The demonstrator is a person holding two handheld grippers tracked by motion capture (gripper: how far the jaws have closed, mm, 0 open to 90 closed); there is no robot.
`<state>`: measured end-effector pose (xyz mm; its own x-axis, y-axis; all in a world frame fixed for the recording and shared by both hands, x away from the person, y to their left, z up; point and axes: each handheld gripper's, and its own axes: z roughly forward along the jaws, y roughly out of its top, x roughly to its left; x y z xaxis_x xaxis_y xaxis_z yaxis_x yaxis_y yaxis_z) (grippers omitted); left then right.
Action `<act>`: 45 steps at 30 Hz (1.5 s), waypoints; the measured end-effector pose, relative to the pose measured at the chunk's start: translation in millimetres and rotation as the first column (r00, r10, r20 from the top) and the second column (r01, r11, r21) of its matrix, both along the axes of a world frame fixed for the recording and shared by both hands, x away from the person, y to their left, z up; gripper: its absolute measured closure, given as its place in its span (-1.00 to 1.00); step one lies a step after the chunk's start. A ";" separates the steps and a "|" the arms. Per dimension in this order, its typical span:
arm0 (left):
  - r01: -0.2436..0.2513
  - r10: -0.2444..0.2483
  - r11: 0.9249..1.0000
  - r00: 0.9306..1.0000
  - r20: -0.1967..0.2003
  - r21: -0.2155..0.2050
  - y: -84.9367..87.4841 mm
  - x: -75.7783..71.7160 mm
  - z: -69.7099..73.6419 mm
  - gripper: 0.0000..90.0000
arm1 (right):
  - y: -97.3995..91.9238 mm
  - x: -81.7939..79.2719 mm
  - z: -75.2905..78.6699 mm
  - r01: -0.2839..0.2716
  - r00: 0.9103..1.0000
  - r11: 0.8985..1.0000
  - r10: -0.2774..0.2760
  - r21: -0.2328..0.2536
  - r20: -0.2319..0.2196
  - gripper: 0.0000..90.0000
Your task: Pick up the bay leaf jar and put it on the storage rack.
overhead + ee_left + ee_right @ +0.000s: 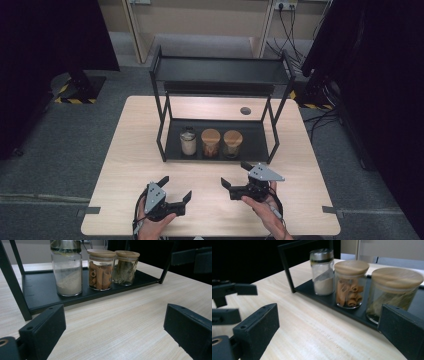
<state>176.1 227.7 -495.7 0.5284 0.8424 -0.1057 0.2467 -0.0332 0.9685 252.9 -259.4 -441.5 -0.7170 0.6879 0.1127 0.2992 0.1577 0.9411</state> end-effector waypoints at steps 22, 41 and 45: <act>-0.006 0.007 1.000 1.000 -0.006 0.002 -0.6 0.5 -0.7 -0.93 | -8.4 -13.2 -19.7 -0.023 0.999 1.000 0.024 0.013 -0.033 -0.92; -0.004 0.004 1.000 1.000 -0.002 0.004 -0.5 -0.7 -0.6 -0.93 | -8.5 -13.3 -21.4 -0.017 0.999 1.000 0.017 0.005 -0.045 -0.92; -0.004 0.004 1.000 1.000 -0.001 0.003 -0.5 -0.8 -0.6 -0.93 | -8.9 -13.0 -21.6 -0.016 0.999 1.000 0.016 0.004 -0.045 -0.92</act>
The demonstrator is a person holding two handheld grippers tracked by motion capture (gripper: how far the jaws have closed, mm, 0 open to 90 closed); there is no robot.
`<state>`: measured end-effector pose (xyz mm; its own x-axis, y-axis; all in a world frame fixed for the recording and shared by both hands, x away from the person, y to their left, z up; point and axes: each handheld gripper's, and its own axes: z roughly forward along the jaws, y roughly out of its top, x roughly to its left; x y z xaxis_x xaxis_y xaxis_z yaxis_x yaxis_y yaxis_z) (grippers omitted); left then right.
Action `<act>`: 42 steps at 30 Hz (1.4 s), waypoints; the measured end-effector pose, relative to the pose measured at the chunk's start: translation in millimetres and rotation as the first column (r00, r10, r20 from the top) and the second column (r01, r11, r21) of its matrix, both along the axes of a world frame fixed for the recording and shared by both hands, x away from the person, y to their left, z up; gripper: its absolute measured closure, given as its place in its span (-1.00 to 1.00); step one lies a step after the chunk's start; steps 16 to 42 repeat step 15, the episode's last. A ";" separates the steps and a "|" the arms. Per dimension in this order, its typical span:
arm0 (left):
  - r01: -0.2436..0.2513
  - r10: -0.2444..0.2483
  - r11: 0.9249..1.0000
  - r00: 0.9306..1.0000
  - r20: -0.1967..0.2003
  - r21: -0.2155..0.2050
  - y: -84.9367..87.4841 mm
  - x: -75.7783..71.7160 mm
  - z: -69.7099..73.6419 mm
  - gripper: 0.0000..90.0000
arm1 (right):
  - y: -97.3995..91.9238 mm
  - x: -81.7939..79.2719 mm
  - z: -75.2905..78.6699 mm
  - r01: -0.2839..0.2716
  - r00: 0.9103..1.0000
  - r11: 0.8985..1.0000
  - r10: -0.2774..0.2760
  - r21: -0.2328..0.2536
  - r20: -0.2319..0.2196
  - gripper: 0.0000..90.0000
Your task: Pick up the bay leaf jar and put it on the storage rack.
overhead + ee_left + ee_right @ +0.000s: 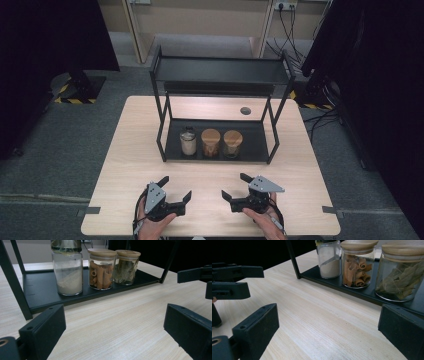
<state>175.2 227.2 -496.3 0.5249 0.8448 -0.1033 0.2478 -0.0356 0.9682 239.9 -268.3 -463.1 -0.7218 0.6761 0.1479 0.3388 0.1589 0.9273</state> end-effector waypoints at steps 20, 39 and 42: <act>-0.002 0.002 1.000 1.000 0.002 0.000 0.6 0.1 0.1 -0.92 | -2.7 0.6 -0.3 0.014 1.000 1.000 -0.014 0.003 0.005 -0.93; -0.002 0.002 1.000 1.000 0.002 0.000 0.6 0.1 0.1 -0.92 | -2.7 0.6 -0.3 0.014 1.000 1.000 -0.014 0.003 0.005 -0.93; -0.002 0.002 1.000 1.000 0.002 0.000 0.6 0.1 0.1 -0.92 | -2.7 0.6 -0.3 0.014 1.000 1.000 -0.014 0.003 0.005 -0.93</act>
